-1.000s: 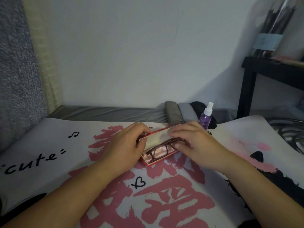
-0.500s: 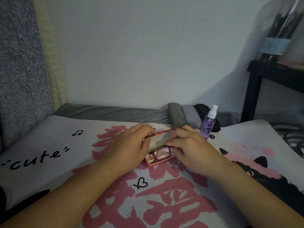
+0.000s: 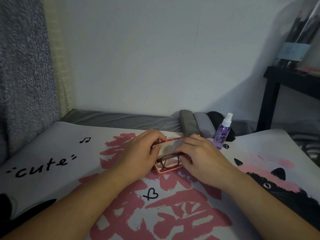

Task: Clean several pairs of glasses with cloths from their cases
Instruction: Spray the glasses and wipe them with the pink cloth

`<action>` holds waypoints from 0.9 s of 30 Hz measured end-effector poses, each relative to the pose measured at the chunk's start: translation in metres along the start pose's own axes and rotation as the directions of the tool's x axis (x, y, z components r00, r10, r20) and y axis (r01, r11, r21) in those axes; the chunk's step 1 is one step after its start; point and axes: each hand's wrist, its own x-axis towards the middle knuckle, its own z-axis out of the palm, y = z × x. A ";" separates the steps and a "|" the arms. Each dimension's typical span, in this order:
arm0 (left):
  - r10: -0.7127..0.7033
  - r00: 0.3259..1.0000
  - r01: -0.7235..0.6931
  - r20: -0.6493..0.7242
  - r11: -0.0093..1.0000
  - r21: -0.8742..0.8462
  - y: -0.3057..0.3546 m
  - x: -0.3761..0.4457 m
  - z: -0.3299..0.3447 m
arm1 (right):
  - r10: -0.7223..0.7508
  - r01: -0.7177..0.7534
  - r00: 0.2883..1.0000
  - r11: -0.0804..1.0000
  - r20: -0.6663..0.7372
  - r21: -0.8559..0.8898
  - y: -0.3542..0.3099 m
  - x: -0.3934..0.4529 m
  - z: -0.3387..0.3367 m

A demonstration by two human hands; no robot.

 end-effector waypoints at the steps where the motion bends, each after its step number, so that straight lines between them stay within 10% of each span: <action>1: -0.009 1.000 0.009 -0.001 1.000 -0.012 -0.001 0.001 0.000 | -0.006 0.006 1.000 1.000 0.001 -0.002 0.000 0.001 0.001; 9: -0.072 0.997 0.072 0.001 0.994 -0.077 -0.004 0.004 0.000 | 0.036 -0.033 0.982 0.999 -0.185 0.018 -0.003 -0.003 0.005; 14: -0.091 0.996 0.092 0.016 0.993 -0.076 -0.002 0.001 -0.003 | 0.330 -0.221 0.836 0.934 -0.438 0.281 0.014 -0.006 -0.024; 22: -0.056 0.998 0.057 0.015 0.995 -0.078 0.002 -0.001 -0.004 | 0.350 -0.310 0.935 0.883 -0.055 0.353 0.013 -0.015 -0.008; 27: -0.013 0.955 0.022 0.296 0.999 -0.029 0.013 -0.012 -0.017 | 0.144 -0.157 0.986 0.968 0.080 0.195 0.009 -0.017 -0.002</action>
